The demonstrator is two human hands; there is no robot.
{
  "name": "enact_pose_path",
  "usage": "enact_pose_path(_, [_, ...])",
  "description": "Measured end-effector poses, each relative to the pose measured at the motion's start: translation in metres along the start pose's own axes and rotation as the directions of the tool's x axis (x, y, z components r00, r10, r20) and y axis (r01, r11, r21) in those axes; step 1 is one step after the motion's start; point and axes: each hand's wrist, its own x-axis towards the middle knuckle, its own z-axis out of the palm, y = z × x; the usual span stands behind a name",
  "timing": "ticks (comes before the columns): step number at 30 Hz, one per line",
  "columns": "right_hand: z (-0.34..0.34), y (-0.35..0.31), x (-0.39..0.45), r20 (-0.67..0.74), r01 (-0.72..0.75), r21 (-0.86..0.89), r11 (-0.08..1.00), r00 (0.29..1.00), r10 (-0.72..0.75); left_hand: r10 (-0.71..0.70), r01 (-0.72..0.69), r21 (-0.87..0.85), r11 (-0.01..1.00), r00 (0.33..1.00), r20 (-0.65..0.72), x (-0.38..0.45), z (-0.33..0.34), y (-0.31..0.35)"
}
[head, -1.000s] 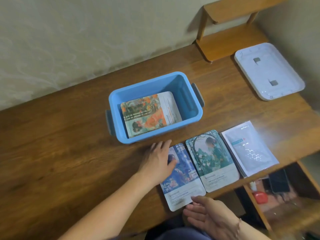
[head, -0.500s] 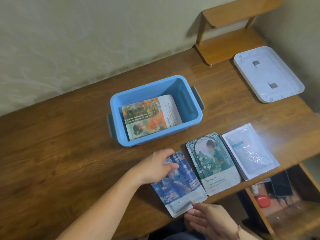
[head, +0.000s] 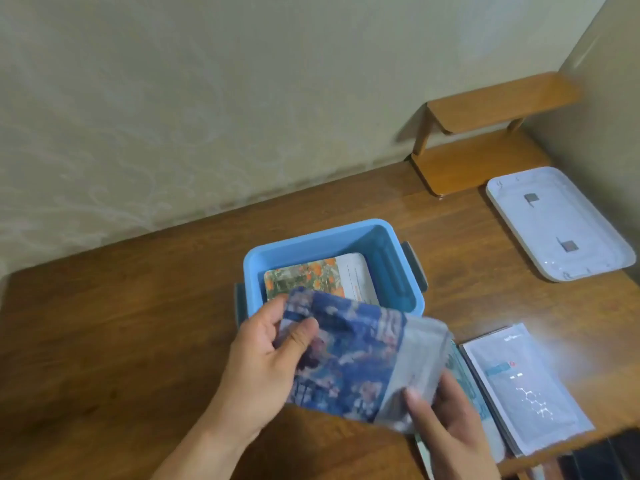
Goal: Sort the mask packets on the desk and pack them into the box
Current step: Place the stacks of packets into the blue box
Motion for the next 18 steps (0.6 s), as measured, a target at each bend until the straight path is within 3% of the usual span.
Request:
enact_pose_path(2, [0.008,-0.023,0.032,-0.022,0.140,-0.074,0.987,0.990,-0.142,-0.004,0.003,-0.013,1.000,0.995,-0.102,0.015,-0.005,0.005])
enact_pose_path(4, [0.018,-0.046,0.065,-0.029,0.198,-0.240,0.950,0.977,-0.211,0.029,-0.012,0.118,0.993,0.989,-0.144,0.033,-0.012,0.006])
enact_pose_path(8, [0.031,-0.070,0.120,0.054,0.146,-0.556,0.818,0.989,-0.140,0.078,0.023,0.507,0.861,0.981,-0.177,0.070,-0.029,0.001])
enact_pose_path(10, [0.037,-0.067,0.142,0.088,0.075,-0.690,0.720,0.996,-0.020,0.051,0.062,0.722,0.689,0.990,-0.134,0.083,-0.032,-0.002])
enact_pose_path(12, [0.043,-0.062,0.155,0.114,0.043,-0.792,0.610,0.990,0.077,0.034,0.026,0.910,0.414,0.998,-0.044,0.093,-0.030,-0.004])
enact_pose_path(17, [0.052,-0.065,0.160,0.110,0.013,-0.936,0.352,0.960,0.258,0.079,-0.039,0.990,-0.133,0.996,0.050,0.097,-0.008,-0.002])
enact_pose_path(18, [0.052,-0.068,0.159,0.111,0.018,-0.951,0.308,0.951,0.287,0.115,-0.052,0.978,-0.201,0.990,0.076,0.097,-0.005,-0.002])
